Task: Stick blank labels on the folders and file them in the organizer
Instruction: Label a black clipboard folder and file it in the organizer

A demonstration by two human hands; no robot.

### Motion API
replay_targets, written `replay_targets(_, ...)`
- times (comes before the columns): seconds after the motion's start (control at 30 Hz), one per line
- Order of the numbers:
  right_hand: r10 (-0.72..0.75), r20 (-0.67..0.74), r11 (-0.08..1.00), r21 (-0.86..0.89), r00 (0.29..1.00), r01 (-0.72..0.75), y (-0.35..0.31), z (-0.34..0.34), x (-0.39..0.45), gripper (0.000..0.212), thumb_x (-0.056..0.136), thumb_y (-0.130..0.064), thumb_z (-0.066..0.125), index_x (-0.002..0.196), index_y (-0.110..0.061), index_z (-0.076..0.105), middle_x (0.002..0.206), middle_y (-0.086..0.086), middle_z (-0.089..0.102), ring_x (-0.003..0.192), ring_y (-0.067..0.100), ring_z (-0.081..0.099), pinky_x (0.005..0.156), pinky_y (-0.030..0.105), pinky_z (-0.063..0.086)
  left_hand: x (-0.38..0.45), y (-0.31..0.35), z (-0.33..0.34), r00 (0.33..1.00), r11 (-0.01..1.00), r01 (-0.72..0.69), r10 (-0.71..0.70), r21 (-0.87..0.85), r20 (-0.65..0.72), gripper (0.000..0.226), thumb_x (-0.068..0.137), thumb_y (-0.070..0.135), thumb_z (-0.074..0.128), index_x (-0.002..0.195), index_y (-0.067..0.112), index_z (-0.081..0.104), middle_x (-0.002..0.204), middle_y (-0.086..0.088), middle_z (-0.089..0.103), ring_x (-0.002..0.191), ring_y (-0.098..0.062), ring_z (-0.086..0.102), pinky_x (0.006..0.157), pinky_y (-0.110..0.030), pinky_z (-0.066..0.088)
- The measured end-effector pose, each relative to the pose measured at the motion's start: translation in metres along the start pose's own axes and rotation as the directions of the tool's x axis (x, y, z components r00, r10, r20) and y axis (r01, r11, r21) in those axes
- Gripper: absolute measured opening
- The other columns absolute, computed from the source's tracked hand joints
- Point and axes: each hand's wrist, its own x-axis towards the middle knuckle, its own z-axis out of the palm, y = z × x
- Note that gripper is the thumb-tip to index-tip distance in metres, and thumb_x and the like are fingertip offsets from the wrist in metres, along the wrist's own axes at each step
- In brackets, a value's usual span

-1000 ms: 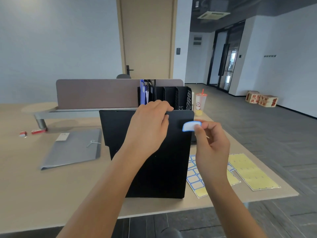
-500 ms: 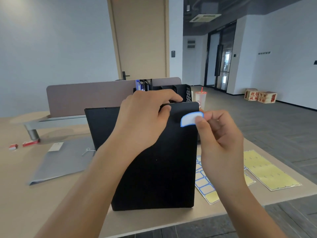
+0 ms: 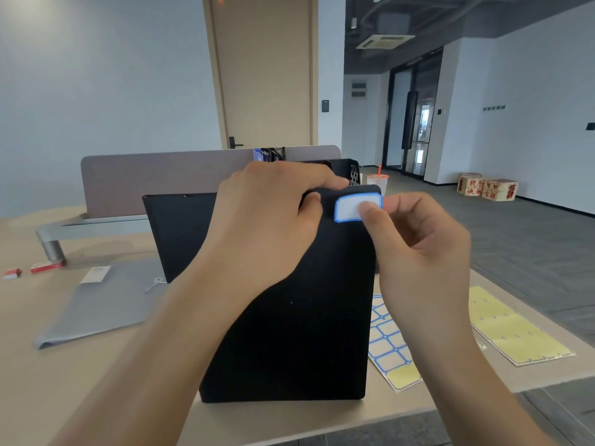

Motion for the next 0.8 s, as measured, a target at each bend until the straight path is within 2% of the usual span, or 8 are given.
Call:
replay_targets(0.07, -0.011, -0.012, 1.0, -0.005, 1.0, 0.01, 0.0019, 0.0003, 0.0008, 0.009, 0.096, -0.023, 0.074, 0.088, -0.018, 0.072, 0.068, -0.007, 0.066, 0.058, 0.004, 0.054, 0.059, 0.02, 0.046, -0.0009, 0.0007, 0.0, 1.0, 1.0, 0.003, -0.003, -0.005, 0.009, 0.043, 0.096, 0.018, 0.052, 0.12, 0.05, 0.068, 0.084, 0.016, 0.071, 0.066, -0.008, 0.057, 0.067, -0.032, 0.053)
replay_targets(0.2, -0.036, -0.02, 0.999, -0.03, 0.999, 0.036, 0.004, 0.0014, 0.0015, 0.01, 0.096, -0.023, 0.074, 0.087, -0.02, 0.071, 0.071, -0.009, 0.067, 0.062, 0.005, 0.056, 0.06, 0.011, 0.042, -0.0029, 0.0036, 0.001, 1.0, 0.998, 0.019, -0.02, -0.055, -0.021, 0.042, 0.086, 0.033, 0.046, 0.115, 0.051, 0.07, 0.071, 0.022, 0.064, 0.064, -0.004, 0.055, 0.059, -0.025, 0.04)
replay_targets(0.27, -0.043, -0.014, 0.998, -0.039, 0.999, 0.043, 0.0044, 0.0018, 0.0021, 0.01, 0.096, -0.024, 0.074, 0.087, -0.021, 0.071, 0.074, -0.005, 0.07, 0.065, 0.006, 0.058, 0.062, 0.011, 0.043, -0.0029, 0.0047, 0.0027, 0.999, 0.997, 0.03, -0.032, -0.068, -0.033, 0.038, 0.084, 0.042, 0.046, 0.112, 0.051, 0.07, 0.074, 0.029, 0.064, 0.068, 0.001, 0.057, 0.061, -0.023, 0.041)
replay_targets(0.37, -0.04, -0.011, 0.998, -0.039, 0.999, 0.039, 0.0045, 0.0018, 0.0027, 0.009, 0.097, -0.024, 0.074, 0.088, -0.021, 0.072, 0.075, -0.004, 0.071, 0.066, 0.006, 0.06, 0.063, 0.013, 0.046, -0.0026, 0.0049, 0.0049, 0.998, 0.998, 0.011, -0.015, -0.07, -0.059, 0.035, 0.084, 0.056, 0.049, 0.112, 0.05, 0.07, 0.09, 0.033, 0.069, 0.082, 0.002, 0.063, 0.073, -0.028, 0.054)
replay_targets(0.47, -0.035, -0.014, 0.999, -0.021, 0.999, 0.035, 0.0051, 0.0019, 0.0027, 0.01, 0.098, -0.024, 0.072, 0.089, -0.02, 0.073, 0.077, -0.003, 0.073, 0.068, 0.008, 0.062, 0.065, 0.017, 0.048, -0.0027, 0.0037, 0.0072, 0.997, 0.998, -0.011, 0.007, -0.055, -0.082, 0.032, 0.085, 0.054, 0.055, 0.113, 0.048, 0.071, 0.097, 0.03, 0.071, 0.086, -0.001, 0.065, 0.076, -0.033, 0.057)
replay_targets(0.6, -0.042, -0.004, 0.999, -0.005, 0.999, 0.042, 0.0052, 0.0021, 0.0019, 0.012, 0.098, -0.023, 0.072, 0.087, -0.019, 0.073, 0.071, -0.007, 0.068, 0.062, 0.005, 0.056, 0.06, 0.012, 0.042, -0.0033, 0.0034, 0.0087, 0.995, 0.999, -0.022, 0.018, -0.038, -0.101, 0.03, 0.086, 0.053, 0.057, 0.112, 0.048, 0.071, 0.095, 0.028, 0.071, 0.079, 0.0, 0.063, 0.072, -0.03, 0.055)
replay_targets(0.7, -0.044, -0.005, 0.999, -0.004, 0.999, 0.044, 0.0055, 0.0018, 0.0024, 0.012, 0.098, -0.025, 0.072, 0.087, -0.02, 0.073, 0.071, -0.007, 0.068, 0.062, 0.004, 0.055, 0.06, 0.013, 0.042, -0.0036, 0.0023, 0.0094, 0.993, 0.999, -0.037, 0.034, -0.025, -0.113, 0.03, 0.086, 0.051, 0.058, 0.112, 0.049, 0.071, 0.089, 0.028, 0.071, 0.068, 0.002, 0.057, 0.063, -0.023, 0.047)
replay_targets(0.8, -0.046, -0.006, 0.999, -0.01, 0.999, 0.045, 0.0056, 0.0019, 0.0029, 0.012, 0.098, -0.028, 0.072, 0.088, -0.023, 0.074, 0.073, -0.006, 0.068, 0.063, 0.005, 0.055, 0.06, 0.014, 0.042, -0.0049, 0.0019, 0.0096, 0.99, 0.999, -0.048, 0.044, -0.023, -0.135, 0.028, 0.086, 0.048, 0.06, 0.111, 0.048, 0.072, 0.083, 0.027, 0.07, 0.06, 0.003, 0.051, 0.058, -0.022, 0.039)
